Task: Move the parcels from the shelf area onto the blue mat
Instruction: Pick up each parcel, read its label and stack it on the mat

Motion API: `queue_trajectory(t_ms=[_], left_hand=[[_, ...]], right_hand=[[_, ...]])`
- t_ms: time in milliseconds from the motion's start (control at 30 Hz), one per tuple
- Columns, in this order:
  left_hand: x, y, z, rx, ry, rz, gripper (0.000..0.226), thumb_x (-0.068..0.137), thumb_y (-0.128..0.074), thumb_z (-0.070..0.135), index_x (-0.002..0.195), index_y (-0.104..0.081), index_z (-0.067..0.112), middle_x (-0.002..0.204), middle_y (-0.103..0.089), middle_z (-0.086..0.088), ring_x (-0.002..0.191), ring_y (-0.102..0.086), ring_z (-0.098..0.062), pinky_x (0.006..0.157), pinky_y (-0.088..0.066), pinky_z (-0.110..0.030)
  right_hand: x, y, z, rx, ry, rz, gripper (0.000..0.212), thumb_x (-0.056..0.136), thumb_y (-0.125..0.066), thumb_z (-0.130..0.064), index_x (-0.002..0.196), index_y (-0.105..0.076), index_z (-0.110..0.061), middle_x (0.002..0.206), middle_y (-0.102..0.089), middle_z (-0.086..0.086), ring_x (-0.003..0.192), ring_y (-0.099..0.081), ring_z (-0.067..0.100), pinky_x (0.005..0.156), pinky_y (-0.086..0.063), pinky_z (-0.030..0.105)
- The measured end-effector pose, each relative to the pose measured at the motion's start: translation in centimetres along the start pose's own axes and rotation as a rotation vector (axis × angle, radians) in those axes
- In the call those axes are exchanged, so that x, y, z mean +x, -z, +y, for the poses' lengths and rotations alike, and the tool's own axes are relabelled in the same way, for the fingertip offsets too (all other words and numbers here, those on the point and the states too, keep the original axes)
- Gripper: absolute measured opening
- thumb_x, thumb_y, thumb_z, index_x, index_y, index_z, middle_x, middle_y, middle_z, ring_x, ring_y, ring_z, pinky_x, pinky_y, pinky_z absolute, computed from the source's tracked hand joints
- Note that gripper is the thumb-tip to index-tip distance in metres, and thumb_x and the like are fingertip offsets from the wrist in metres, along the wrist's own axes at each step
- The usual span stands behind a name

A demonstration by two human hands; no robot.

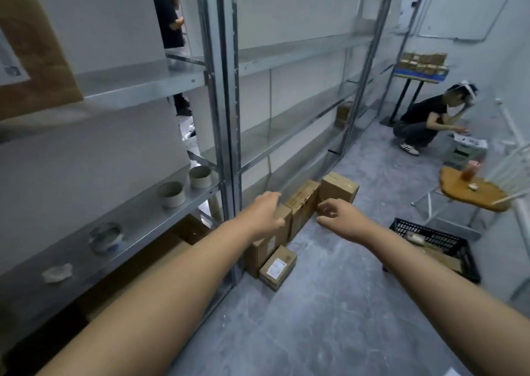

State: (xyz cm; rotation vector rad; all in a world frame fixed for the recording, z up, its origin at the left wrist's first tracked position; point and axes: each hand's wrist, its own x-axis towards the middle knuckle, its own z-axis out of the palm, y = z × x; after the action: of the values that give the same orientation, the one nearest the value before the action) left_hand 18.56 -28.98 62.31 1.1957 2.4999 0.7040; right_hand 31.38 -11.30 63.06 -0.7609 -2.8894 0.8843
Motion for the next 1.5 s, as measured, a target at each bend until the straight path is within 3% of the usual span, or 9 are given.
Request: queue_trajectory(t_ms=[300,467,633,733,867,1000,1133,1333,1500], left_hand=[[15.1,-1.6,-3.1,-0.131,-0.025,-0.046,0.070,0.088,-0.064,0.027,0.149,-0.031,0.015,0.150,-0.037,-0.006,0.138,-0.036,-0.023,0.109,-0.033,-0.035],[20.2,-3.2,-5.1,-0.132,0.021,-0.067,0.070,0.086,-0.065,0.031,0.147,-0.035,0.015,0.147,-0.041,-0.007,0.134,-0.041,-0.023,0.107,-0.038,-0.037],[25.2,-5.1,-6.6,-0.153,0.059,-0.066,0.067,0.085,-0.066,0.032,0.144,-0.039,0.015,0.145,-0.044,-0.007,0.130,-0.045,-0.023,0.099,-0.038,-0.030],[28.6,-6.3,-7.2,-0.208,0.127,-0.056,0.065,0.085,-0.067,0.031,0.143,-0.041,0.015,0.143,-0.045,-0.007,0.128,-0.046,-0.022,0.093,-0.034,-0.024],[33.4,-8.9,-8.2,-0.267,0.271,-0.034,0.072,0.086,-0.066,0.030,0.148,-0.034,0.012,0.150,-0.040,-0.007,0.136,-0.039,-0.022,0.106,-0.032,-0.027],[37.1,-12.7,-9.9,-0.317,0.453,-0.065,0.073,0.088,-0.065,0.034,0.151,-0.030,0.018,0.153,-0.036,-0.004,0.137,-0.038,-0.021,0.107,-0.031,-0.028],[41.0,-17.7,-14.2,-0.428,0.673,0.000,0.065,0.088,-0.066,0.031,0.146,-0.039,0.019,0.146,-0.046,-0.005,0.125,-0.051,-0.020,0.102,-0.042,-0.028],[42.0,-30.7,-22.9,-0.566,0.939,0.051,0.049,0.088,-0.067,0.025,0.133,-0.054,0.010,0.133,-0.059,-0.008,0.114,-0.056,-0.017,0.085,-0.037,-0.019],[39.0,-45.7,-30.8,-0.612,1.126,-0.035,0.052,0.090,-0.066,0.023,0.137,-0.050,0.006,0.139,-0.053,-0.010,0.126,-0.051,-0.023,0.090,-0.033,-0.017]], right_hand=[[12.4,0.9,3.7,-0.021,-0.160,0.020,0.044,0.088,-0.062,-0.031,0.129,-0.056,-0.015,0.121,-0.059,0.005,0.109,-0.056,0.019,0.090,-0.044,0.028],[18.1,0.3,4.7,-0.065,-0.150,-0.042,0.050,0.087,-0.061,-0.033,0.133,-0.052,-0.016,0.129,-0.052,0.007,0.121,-0.048,0.022,0.104,-0.041,0.035],[25.0,0.0,7.0,-0.073,-0.137,-0.064,0.053,0.086,-0.057,-0.038,0.135,-0.050,-0.022,0.129,-0.050,0.003,0.127,-0.038,0.022,0.103,-0.035,0.035],[29.4,-0.4,8.8,-0.075,-0.101,-0.151,0.055,0.085,-0.058,-0.039,0.138,-0.047,-0.024,0.129,-0.048,0.002,0.128,-0.036,0.022,0.104,-0.036,0.039],[36.3,-0.6,11.7,-0.040,-0.063,-0.229,0.052,0.087,-0.057,-0.036,0.137,-0.049,-0.021,0.135,-0.047,0.004,0.132,-0.033,0.023,0.108,-0.035,0.042],[42.3,-2.3,15.6,-0.062,0.002,-0.353,0.047,0.088,-0.057,-0.031,0.134,-0.051,-0.019,0.135,-0.049,0.006,0.127,-0.039,0.022,0.104,-0.037,0.036],[47.9,-6.1,21.0,-0.013,-0.044,-0.457,0.042,0.091,-0.058,-0.028,0.132,-0.054,-0.018,0.133,-0.052,0.005,0.122,-0.046,0.020,0.092,-0.038,0.027],[53.1,-18.2,31.5,-0.034,-0.152,-0.589,0.047,0.092,-0.060,-0.026,0.136,-0.051,-0.013,0.136,-0.055,0.009,0.119,-0.054,0.024,0.079,-0.044,0.024],[55.5,-32.1,40.2,-0.133,-0.185,-0.681,0.050,0.091,-0.061,-0.028,0.137,-0.051,-0.012,0.139,-0.053,0.009,0.122,-0.054,0.026,0.090,-0.040,0.026]])
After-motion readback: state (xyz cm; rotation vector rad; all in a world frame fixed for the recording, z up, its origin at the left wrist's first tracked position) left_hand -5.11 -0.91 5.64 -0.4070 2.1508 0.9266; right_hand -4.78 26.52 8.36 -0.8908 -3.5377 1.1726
